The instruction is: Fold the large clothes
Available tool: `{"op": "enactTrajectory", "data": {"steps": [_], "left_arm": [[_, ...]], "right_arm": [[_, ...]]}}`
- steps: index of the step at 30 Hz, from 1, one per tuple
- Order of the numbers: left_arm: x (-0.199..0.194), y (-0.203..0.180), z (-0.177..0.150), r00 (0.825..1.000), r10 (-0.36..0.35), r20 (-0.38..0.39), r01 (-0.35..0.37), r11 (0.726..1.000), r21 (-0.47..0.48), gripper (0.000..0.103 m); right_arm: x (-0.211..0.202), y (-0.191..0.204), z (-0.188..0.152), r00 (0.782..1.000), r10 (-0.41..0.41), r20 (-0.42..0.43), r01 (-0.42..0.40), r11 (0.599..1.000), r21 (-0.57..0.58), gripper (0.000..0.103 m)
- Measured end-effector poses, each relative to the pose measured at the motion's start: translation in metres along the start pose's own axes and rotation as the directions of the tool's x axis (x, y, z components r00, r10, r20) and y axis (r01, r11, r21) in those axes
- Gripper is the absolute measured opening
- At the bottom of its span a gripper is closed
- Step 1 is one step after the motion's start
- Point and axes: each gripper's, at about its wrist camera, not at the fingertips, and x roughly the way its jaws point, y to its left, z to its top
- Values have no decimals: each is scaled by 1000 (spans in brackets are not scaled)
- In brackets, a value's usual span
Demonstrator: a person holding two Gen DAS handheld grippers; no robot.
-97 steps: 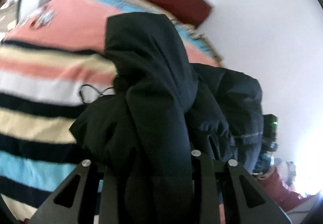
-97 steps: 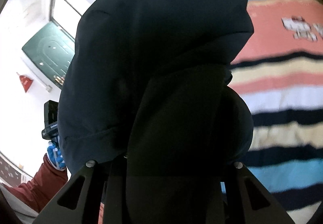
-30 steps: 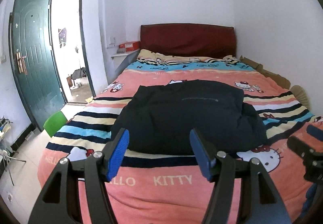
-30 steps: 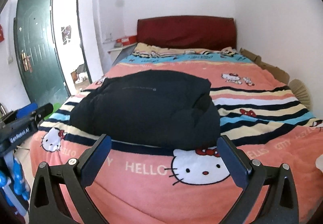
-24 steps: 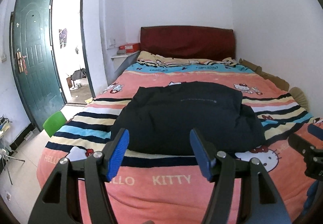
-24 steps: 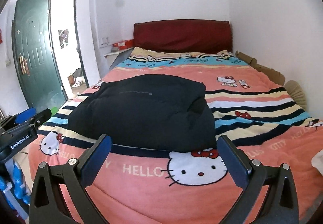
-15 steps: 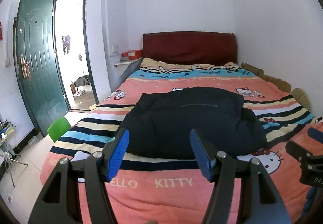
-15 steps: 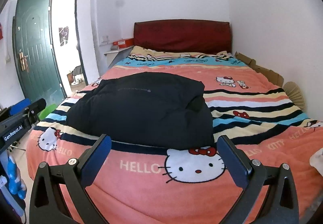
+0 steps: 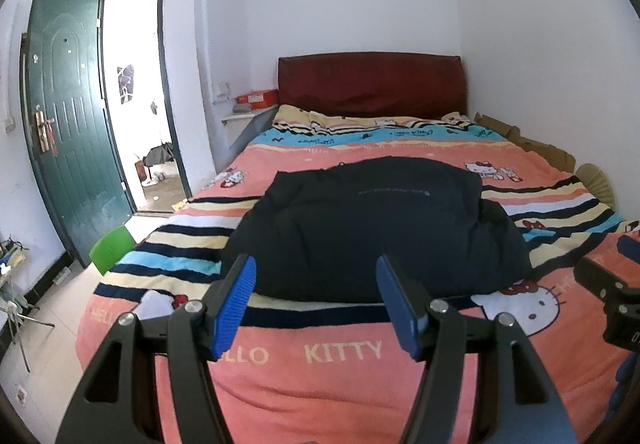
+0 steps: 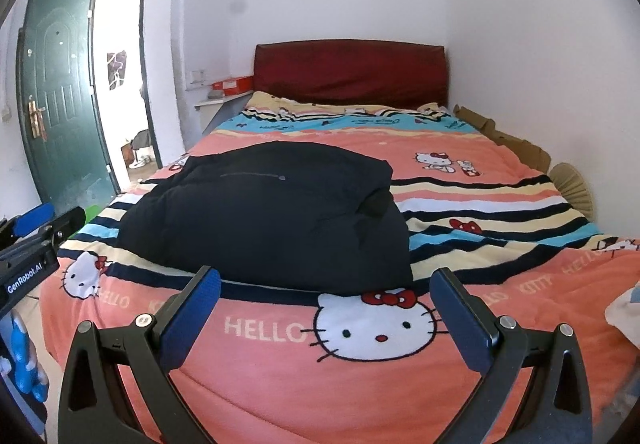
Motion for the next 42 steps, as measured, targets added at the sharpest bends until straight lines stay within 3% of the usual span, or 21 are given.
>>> {"op": "enactTrajectory", "data": {"steps": [42], "left_arm": [[25, 9, -20, 998, 2, -65, -2, 1000, -1, 61]], "right_arm": [[16, -7, -11, 998, -55, -28, 55, 998, -6, 103]]}}
